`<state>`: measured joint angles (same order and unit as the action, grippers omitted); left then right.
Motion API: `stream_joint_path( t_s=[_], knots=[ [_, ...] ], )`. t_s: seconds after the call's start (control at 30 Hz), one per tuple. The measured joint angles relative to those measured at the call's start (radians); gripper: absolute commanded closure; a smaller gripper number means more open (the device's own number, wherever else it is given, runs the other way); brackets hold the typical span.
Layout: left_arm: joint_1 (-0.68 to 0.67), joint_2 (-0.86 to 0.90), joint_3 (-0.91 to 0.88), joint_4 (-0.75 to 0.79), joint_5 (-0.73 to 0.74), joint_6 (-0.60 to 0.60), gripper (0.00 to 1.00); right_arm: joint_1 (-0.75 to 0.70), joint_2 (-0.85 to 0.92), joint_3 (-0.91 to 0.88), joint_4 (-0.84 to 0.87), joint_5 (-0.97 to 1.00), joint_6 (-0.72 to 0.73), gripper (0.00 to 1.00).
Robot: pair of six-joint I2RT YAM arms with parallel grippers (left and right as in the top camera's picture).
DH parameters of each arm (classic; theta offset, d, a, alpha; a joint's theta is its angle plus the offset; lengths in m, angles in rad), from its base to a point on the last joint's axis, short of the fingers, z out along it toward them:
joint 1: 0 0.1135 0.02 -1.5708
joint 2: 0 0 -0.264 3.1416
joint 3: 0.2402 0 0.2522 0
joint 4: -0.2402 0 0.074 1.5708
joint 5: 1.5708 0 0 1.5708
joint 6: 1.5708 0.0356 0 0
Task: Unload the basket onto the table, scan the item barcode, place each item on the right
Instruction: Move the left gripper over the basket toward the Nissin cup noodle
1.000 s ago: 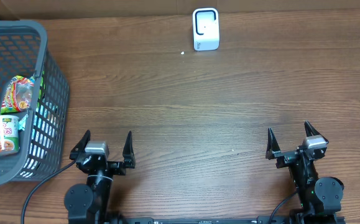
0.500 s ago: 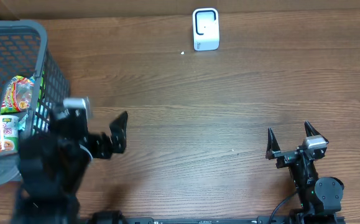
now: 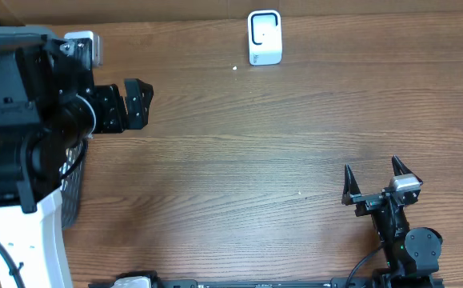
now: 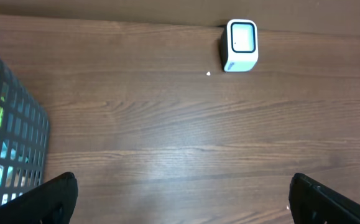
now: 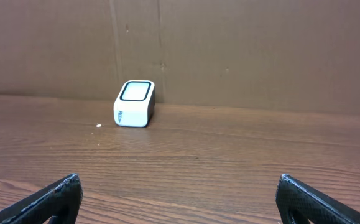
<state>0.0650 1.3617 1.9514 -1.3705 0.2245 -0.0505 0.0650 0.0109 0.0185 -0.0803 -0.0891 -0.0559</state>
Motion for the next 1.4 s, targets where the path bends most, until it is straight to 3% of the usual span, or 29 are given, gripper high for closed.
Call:
stream_joint_path(
  t_s=[0.23,0.47,0.73,1.0,1.13,1.23,1.33,1.4],
  knots=[
    [0.091,0.013,0.037,-0.016,-0.107,-0.078,0.00,0.000,0.000,0.000,0.000,0.000,0.000,0.00],
    [0.486,0.023,0.098,-0.066,-0.166,-0.149,0.00,0.000,0.000,0.000,-0.001,0.000,0.000,0.00],
    [0.753,0.175,0.101,-0.142,-0.177,-0.212,0.06,0.000,0.000,0.000,0.000,0.000,0.000,0.00],
    [0.787,0.404,0.101,-0.190,-0.188,-0.236,0.07,0.000,0.000,0.000,-0.001,0.000,0.000,0.00],
    [0.787,0.458,0.101,-0.197,-0.216,-0.235,0.12,0.000,0.000,0.000,0.000,0.000,0.000,0.00],
    [0.787,0.475,0.101,-0.194,-0.278,-0.236,0.04,0.000,0.000,0.000,0.000,0.000,0.000,0.00],
    [0.788,0.475,0.101,-0.156,-0.322,-0.239,0.02,0.000,0.000,0.000,-0.001,0.000,0.000,0.00],
    [0.788,0.475,0.100,-0.111,-0.342,-0.238,0.05,0.000,0.000,0.000,0.000,0.000,0.001,0.00]
  ],
)
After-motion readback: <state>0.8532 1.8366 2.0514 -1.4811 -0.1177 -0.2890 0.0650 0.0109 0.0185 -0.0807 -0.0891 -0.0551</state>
